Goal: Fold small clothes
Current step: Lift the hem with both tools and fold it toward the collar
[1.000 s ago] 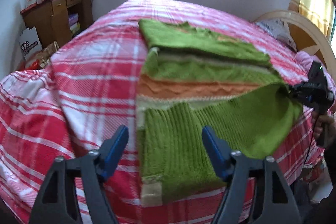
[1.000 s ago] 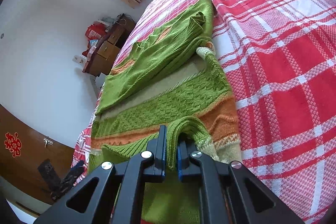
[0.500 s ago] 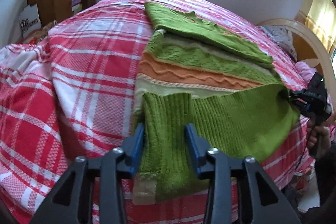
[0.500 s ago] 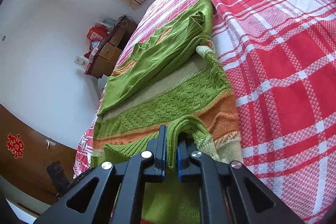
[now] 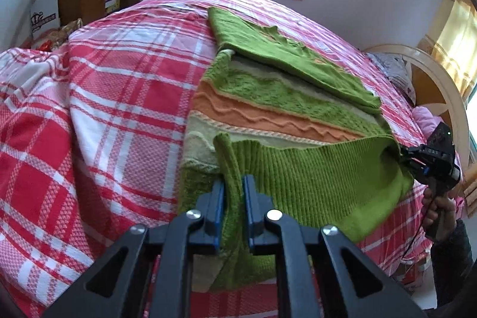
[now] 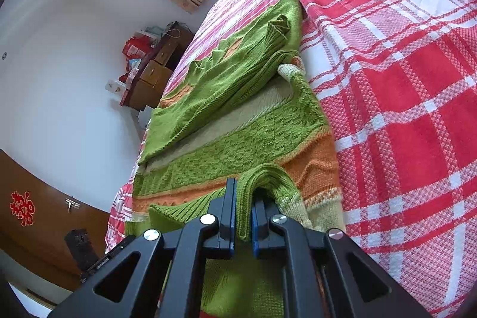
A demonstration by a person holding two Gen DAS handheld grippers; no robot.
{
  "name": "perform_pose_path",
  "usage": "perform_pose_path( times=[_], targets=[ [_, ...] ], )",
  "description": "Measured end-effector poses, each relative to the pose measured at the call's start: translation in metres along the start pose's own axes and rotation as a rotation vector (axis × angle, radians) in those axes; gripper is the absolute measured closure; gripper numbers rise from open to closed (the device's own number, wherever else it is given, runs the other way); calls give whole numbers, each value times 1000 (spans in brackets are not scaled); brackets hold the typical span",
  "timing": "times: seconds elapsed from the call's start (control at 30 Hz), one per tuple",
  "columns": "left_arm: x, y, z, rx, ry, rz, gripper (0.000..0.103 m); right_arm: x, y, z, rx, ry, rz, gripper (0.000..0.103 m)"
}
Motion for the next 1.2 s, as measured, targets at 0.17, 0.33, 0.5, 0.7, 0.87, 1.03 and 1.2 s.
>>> perform_pose_path(
  times=[0.17,0.33,0.5,0.7,0.87,1.03,1.2],
  targets=[
    [-4,-4,1,-33,-11,-63,90,33,16,-11,-18,-44,-173,90],
    [-5,-1,0,-15,-2,-54,90,63,23,-13,45,-88,-128,58],
    [-5,-4,0,-31,-3,-67,89,101,9,-17,29,-273,-130,28],
    [-7,-9,1,-26,-3,-35,64,57,33,-7,300,-127,82,28],
    [-10,-15,1,-61,-24,-68,63,-1,38,-7,472,-8,249,28],
    [-7,-11,3,-53,-44,-56,90,-25,37,5,600,21,367,71],
    [7,-19,-5,-72,-96,-65,92,2,38,6,516,-17,327,94]
  ],
)
Point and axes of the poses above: each gripper's, at about its wrist camera, not at the fingertips, and x roughly against the way its jaws point, y to its left, z to its underside, the point moved 5 cm from there along -x, roughly the way its jaws point, and after that the axes turned 4 degrees about y, right-handed, at the moved point
